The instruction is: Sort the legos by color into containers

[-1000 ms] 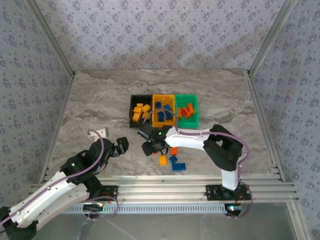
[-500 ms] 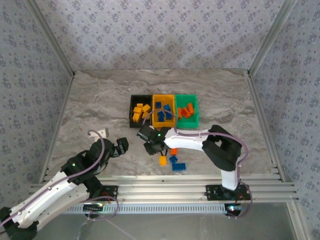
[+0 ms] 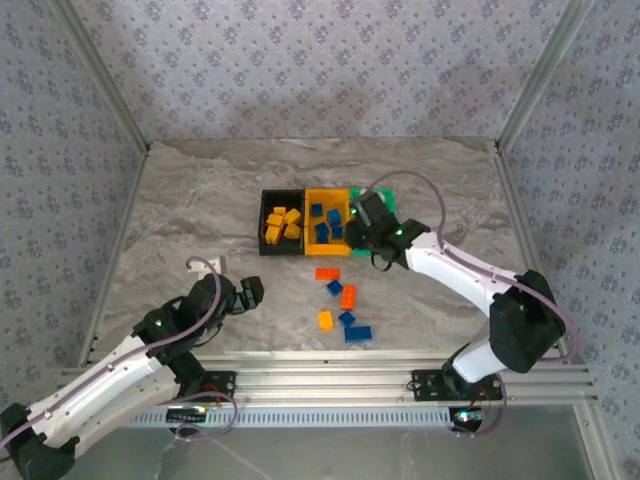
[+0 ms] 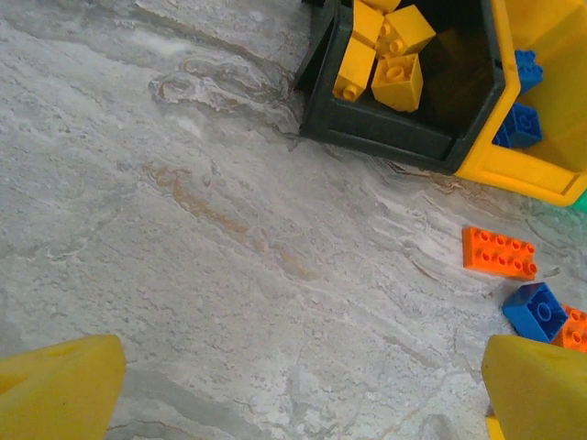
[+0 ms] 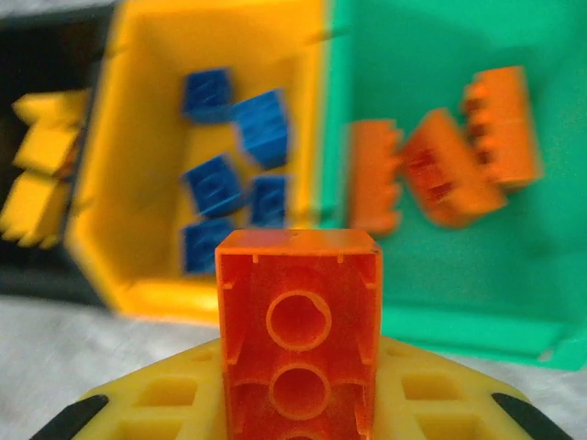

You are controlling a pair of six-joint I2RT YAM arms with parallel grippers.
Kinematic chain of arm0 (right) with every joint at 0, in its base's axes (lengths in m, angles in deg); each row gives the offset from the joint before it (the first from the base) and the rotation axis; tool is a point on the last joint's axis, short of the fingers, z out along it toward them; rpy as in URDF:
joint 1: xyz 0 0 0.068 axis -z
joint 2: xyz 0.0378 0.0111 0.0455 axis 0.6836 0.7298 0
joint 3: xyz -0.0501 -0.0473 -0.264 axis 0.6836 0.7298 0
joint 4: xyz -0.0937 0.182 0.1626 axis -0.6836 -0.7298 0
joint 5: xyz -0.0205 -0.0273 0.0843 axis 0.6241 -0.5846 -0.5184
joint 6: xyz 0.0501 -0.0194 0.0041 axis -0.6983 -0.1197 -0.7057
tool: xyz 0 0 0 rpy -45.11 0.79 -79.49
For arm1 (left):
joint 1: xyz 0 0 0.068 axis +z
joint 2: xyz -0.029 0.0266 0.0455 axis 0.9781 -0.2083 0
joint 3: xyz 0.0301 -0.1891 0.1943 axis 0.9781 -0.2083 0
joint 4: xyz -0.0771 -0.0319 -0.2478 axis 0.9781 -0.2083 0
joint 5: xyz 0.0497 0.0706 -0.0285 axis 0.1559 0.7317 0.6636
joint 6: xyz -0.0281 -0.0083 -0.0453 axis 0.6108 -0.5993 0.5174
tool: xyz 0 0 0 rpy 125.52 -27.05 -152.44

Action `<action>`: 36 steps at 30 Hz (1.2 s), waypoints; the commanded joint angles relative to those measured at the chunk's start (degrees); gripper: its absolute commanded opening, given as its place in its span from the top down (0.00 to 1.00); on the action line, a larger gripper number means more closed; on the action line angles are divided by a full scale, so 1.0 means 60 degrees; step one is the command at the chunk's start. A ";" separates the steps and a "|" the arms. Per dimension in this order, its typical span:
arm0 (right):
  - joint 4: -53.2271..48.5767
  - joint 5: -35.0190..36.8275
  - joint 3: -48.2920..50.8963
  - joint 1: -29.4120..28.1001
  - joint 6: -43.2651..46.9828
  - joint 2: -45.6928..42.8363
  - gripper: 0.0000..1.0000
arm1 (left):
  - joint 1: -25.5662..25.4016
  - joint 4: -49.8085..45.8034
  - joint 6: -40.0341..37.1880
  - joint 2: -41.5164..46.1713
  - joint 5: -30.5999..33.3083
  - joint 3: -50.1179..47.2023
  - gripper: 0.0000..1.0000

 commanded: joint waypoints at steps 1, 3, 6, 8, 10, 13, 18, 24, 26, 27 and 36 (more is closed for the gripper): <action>-0.0182 -0.0129 -0.0436 0.0748 -0.0343 0.0675 0.71 | 0.0056 0.0445 -0.0190 -0.0233 -0.0288 -0.0013 0.00; -0.0354 -0.0205 -0.0949 0.1105 -0.0273 0.1264 0.70 | 0.0063 0.0595 -0.0344 -0.0421 -0.0441 -0.0043 0.00; -0.0702 -0.0235 -0.1903 0.1352 -0.0240 0.2051 0.68 | 0.0085 0.0812 -0.0600 -0.0709 -0.0749 -0.0057 0.00; -0.0895 -0.0243 -0.2305 0.1453 -0.0250 0.2473 0.66 | 0.0086 0.1053 -0.0801 -0.0936 -0.1050 -0.0045 0.00; -0.0899 -0.0253 -0.2581 0.1557 -0.0269 0.2750 0.62 | 0.0098 0.1251 -0.0994 -0.1238 -0.1333 -0.0002 0.00; -0.1030 -0.0326 -0.3008 0.1635 -0.0305 0.3116 0.53 | 0.0097 0.1455 -0.1239 -0.1845 -0.1685 0.0178 0.00; -0.1029 -0.0381 -0.3195 0.1651 -0.0316 0.2917 0.31 | 0.0085 0.1989 -0.1510 -0.2834 -0.2382 0.0450 0.00; -0.0525 -0.0490 -0.1960 0.1341 -0.0459 0.1566 0.27 | -0.0259 0.2906 -0.1755 -0.3913 -0.3408 0.0808 0.01; -0.0370 -0.0483 -0.1371 0.1196 -0.0459 0.1082 0.26 | -0.0598 0.2954 -0.1973 -0.4514 -0.3563 0.1141 0.01; -0.0311 -0.0457 -0.1043 0.1134 -0.0569 0.0819 0.26 | -0.0796 0.2902 -0.2119 -0.4885 -0.3639 0.1367 0.01; -0.0074 -0.0327 0.1439 0.1105 -0.1060 -0.1248 0.25 | -0.2375 0.2209 -0.3081 -0.7823 -0.3649 0.3216 0.11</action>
